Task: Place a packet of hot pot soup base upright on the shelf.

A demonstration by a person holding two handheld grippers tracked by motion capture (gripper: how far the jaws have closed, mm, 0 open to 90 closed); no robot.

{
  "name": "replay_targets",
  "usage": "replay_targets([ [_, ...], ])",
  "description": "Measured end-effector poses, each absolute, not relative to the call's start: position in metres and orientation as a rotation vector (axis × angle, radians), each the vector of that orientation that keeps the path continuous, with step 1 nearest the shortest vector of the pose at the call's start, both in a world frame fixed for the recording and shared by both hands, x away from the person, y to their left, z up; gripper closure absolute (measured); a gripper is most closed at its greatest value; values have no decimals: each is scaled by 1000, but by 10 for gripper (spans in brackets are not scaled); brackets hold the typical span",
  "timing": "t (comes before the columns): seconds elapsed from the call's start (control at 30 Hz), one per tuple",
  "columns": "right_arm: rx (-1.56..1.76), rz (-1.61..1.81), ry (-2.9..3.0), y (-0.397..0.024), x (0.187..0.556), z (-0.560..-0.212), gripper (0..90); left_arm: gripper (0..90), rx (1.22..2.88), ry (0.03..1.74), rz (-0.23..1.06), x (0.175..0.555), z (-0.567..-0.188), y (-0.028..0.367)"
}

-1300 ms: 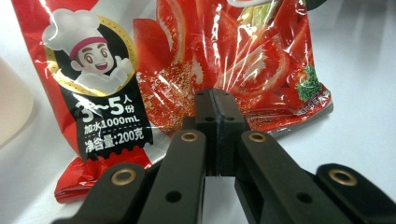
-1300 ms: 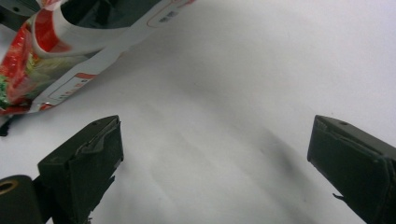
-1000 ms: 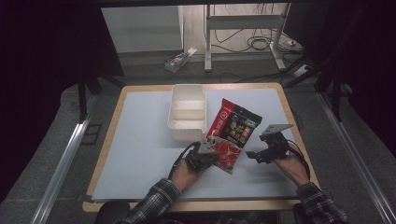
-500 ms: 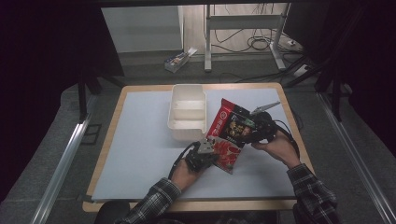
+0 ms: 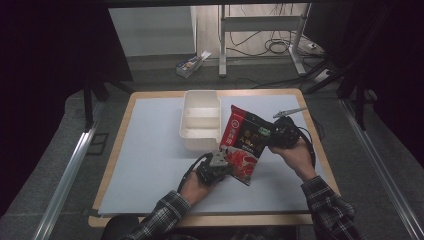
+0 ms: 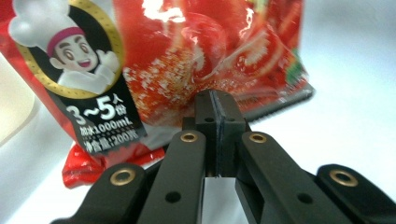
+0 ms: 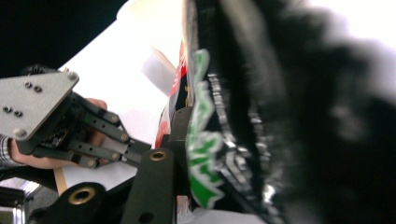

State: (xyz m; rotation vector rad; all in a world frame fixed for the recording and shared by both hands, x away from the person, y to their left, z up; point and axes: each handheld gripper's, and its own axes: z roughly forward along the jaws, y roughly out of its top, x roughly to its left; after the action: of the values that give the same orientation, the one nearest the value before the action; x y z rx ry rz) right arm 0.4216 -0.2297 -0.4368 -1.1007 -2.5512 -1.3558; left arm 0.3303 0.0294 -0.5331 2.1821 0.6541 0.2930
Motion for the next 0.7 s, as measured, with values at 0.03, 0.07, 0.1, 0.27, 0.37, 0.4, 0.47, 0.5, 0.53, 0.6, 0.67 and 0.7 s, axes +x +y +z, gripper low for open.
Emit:
replay_targets([
  [0.03, -1101, -1356, -2551, -230, 422, -437, 696, 887, 2190, 641, 295, 329, -531, 30],
  [0.07, -1102, -1358, -2547, -229, 421, -435, 700, 847, 2183, 636, 294, 327, -530, 31],
  [0.1, -1100, -1365, -2540, -229, 420, -434, 704, 831, 2181, 624, 305, 325, -527, 32],
  [0.27, -1077, -1390, -2540, -227, 415, -425, 710, 739, 2135, 636, 318, 321, -518, 42],
  [0.37, -1070, -1393, -2555, -225, 412, -418, 711, 662, 2119, 645, 312, 319, -516, 47],
  [0.4, -1066, -1393, -2567, -225, 411, -415, 711, 646, 2116, 647, 309, 318, -515, 49],
  [0.47, -1068, -1396, -2583, -224, 409, -410, 711, 576, 2113, 649, 304, 317, -514, 51],
  [0.5, -1069, -1395, -2591, -224, 408, -409, 711, 545, 2112, 647, 305, 316, -513, 53],
  [0.53, -1065, -1396, -2601, -224, 408, -406, 711, 517, 2113, 648, 306, 314, -512, 54],
  [0.6, -1067, -1405, -2606, -226, 407, -400, 711, 416, 2122, 649, 321, 311, -512, 56],
  [0.67, -1070, -1410, -2605, -227, 407, -398, 712, 392, 2134, 649, 341, 308, -512, 60],
  [0.7, -1070, -1414, -2611, -228, 407, -396, 711, 365, 2137, 655, 347, 307, -512, 62],
])
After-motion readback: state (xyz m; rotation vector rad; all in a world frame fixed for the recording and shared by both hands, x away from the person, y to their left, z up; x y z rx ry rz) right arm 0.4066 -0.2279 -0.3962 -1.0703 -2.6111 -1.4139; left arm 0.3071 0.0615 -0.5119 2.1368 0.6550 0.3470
